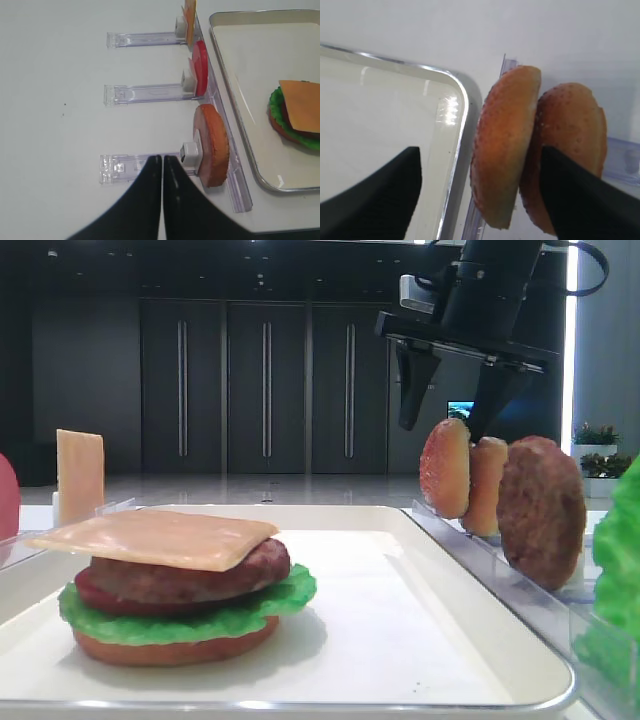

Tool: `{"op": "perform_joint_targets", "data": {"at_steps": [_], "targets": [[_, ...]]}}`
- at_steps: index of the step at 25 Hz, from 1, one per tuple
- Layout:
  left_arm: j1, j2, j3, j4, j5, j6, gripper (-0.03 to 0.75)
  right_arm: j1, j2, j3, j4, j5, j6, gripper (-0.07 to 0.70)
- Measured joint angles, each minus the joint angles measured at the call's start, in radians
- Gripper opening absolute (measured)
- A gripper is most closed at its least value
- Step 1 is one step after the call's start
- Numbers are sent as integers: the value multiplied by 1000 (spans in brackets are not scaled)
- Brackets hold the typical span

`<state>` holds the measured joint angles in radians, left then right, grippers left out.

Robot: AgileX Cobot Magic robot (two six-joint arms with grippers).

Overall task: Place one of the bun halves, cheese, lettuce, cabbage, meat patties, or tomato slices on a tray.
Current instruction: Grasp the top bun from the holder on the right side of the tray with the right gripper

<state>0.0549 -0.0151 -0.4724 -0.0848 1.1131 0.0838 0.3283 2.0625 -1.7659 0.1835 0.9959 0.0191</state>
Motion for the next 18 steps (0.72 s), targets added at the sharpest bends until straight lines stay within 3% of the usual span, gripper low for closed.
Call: {"op": "perform_joint_targets", "data": {"at_steps": [18], "targets": [[0, 0, 0, 0, 0, 0, -7, -22, 0, -6, -8, -13, -19, 479]]}}
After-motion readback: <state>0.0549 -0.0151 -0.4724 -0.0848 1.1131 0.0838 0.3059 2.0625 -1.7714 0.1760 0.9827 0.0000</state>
